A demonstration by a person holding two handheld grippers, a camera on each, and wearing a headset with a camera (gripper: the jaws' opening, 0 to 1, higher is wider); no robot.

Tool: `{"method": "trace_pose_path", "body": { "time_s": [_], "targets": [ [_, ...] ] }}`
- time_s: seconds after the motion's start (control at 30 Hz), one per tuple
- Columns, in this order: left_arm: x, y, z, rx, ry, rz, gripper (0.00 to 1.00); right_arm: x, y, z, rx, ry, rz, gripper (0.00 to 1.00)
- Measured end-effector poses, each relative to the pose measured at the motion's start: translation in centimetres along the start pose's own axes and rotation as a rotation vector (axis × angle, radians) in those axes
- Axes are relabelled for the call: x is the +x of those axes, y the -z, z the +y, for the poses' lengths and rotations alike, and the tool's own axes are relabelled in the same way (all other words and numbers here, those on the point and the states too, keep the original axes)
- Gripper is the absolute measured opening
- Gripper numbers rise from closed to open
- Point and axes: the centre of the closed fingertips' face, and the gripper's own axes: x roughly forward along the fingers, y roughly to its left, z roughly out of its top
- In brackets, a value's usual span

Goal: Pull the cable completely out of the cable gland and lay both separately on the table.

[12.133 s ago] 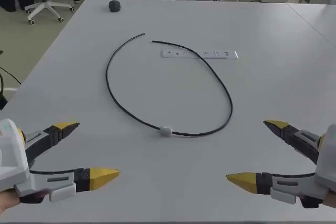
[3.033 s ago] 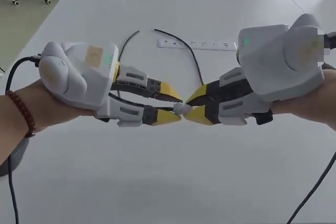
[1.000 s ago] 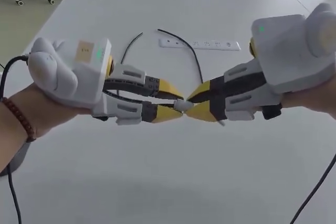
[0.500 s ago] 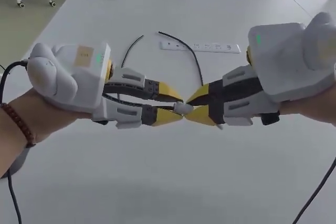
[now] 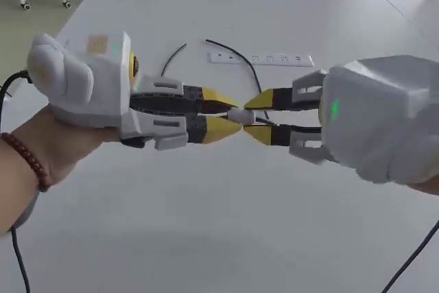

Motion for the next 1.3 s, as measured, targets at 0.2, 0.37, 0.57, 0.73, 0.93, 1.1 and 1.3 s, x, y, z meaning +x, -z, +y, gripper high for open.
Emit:
{"method": "trace_pose_path", "body": {
  "time_s": [0.2,0.37,0.57,0.73,0.93,1.1,1.3],
  "targets": [
    [0.1,-0.3,0.3,-0.112,-0.001,-0.033,0.16,-0.3,0.1,-0.2,-0.109,0.053,0.017,0.07],
    [0.2,-0.4,0.3,-0.141,0.001,-0.037,0.16,-0.4,0.1,-0.3,-0.157,0.068,0.021,0.07],
    [0.2,-0.2,0.0,-0.089,0.007,-0.018,0.16,-0.4,0.2,-0.4,-0.037,0.028,-0.013,0.08],
    [-0.1,0.0,-0.3,-0.058,0.017,0.001,0.16,-0.3,0.3,-0.4,0.166,-0.021,-0.049,0.11],
    [-0.1,0.0,-0.7,-0.031,0.035,0.008,0.16,-0.1,0.2,0.2,0.259,-0.083,-0.073,0.09],
    [-0.2,0.1,-0.7,-0.021,0.037,0.013,0.16,0.0,0.1,0.3,0.235,-0.077,-0.064,0.08],
    [-0.1,-0.7,0.2,-0.157,0.004,-0.036,0.16,-0.3,-0.1,-0.8,-0.074,0.054,-0.001,0.07]
  ]
}}
